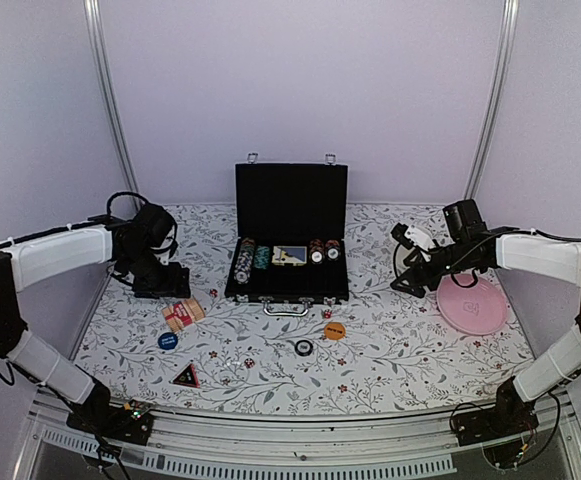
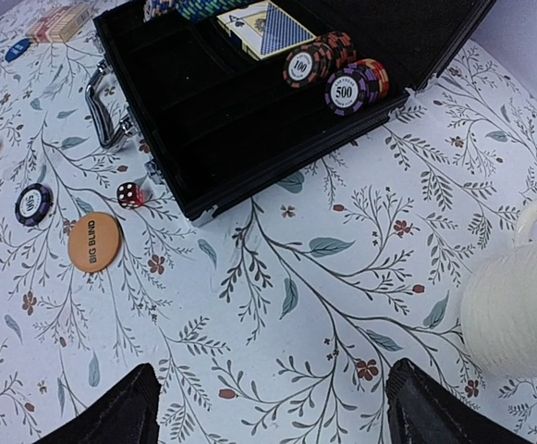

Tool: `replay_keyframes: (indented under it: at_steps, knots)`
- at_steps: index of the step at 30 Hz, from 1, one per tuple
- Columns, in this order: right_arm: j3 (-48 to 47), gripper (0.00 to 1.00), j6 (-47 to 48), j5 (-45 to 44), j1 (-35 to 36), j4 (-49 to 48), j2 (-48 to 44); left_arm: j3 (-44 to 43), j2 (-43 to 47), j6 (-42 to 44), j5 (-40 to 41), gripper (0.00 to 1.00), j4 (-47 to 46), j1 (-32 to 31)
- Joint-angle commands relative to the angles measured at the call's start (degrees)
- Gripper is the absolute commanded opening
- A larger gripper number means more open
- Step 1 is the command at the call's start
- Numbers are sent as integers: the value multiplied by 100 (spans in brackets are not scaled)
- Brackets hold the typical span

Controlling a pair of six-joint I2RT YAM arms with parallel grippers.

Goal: Pack up texas hold em set

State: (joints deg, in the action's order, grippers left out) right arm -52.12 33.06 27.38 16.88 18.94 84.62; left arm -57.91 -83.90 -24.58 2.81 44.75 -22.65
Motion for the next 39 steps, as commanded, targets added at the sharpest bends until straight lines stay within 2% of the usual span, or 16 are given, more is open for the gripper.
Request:
replay_keyframes:
  at_steps: [1,13,20,23,25,28,29,39]
  knots:
    - [-163,84,90,62,69,68,20,393,121,-217,-525,79,214,83]
    - [-165,84,131,49,120,118,43,895,-55,-245,-838,77,-93,74]
    - [-163,84,140,38,131,134,54,869,-181,-307,-1017,73,-388,-14]
    - [-173,84,142,33,133,141,71,604,-312,-345,-828,59,-244,-247]
    - [-176,84,140,29,133,145,76,409,-447,-345,-815,42,-144,-415]
    - [-173,84,148,21,133,145,83,243,-696,-337,-800,2,-136,-625]
    - [-171,84,153,20,136,145,84,196,-770,-327,-748,0,-127,-674]
    - [-175,84,148,22,142,163,102,-342,-1534,-188,-292,0,-208,-833]
